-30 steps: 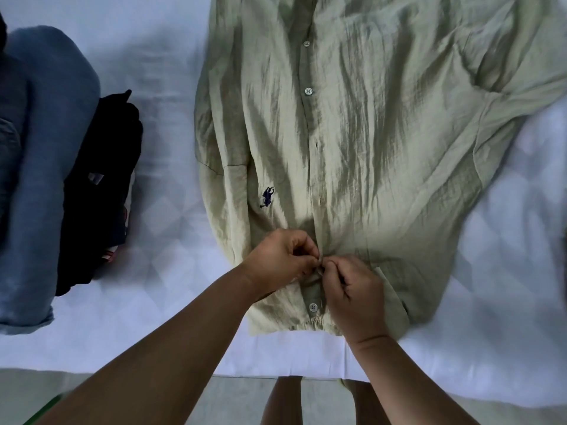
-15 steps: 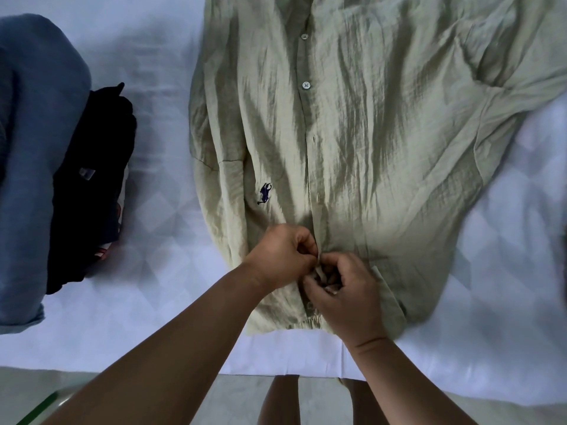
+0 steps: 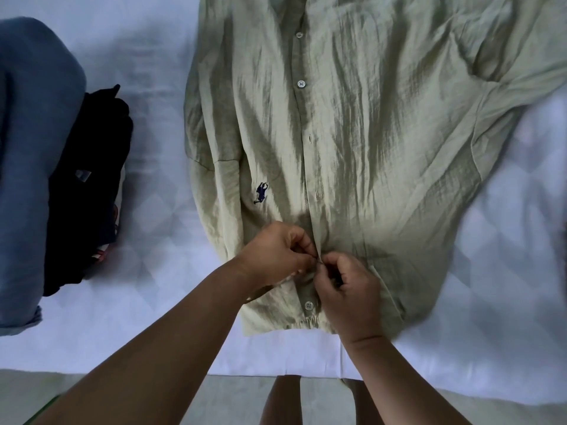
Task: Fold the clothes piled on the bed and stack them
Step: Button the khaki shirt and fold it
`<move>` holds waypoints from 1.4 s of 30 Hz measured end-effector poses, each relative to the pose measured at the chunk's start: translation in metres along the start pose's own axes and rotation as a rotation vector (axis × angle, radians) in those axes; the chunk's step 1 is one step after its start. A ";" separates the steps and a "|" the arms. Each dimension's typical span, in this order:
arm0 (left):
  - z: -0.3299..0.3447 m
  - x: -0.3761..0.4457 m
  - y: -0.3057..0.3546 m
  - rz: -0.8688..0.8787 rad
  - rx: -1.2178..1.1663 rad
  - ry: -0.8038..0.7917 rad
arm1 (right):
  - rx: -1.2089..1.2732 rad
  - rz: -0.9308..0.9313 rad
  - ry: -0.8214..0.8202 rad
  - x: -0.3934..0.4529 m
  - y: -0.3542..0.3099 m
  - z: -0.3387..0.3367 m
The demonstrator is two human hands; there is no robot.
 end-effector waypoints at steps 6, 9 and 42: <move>-0.001 0.003 -0.001 -0.001 -0.058 -0.010 | 0.052 -0.024 0.012 -0.001 0.002 -0.001; 0.001 0.004 0.000 -0.009 -0.056 -0.009 | 0.107 -0.014 0.043 -0.002 0.002 -0.001; 0.013 0.001 -0.006 0.008 -0.091 0.266 | 0.084 0.076 -0.032 0.002 0.004 0.002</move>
Point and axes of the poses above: each hand's wrist, its own x-axis towards the middle knuckle, its own z-axis out of the palm, y = z × x, the point moved 3 cm from there along x, towards the middle knuckle, and after that the axes turned 14 degrees about -y, right-handed, at the moved point
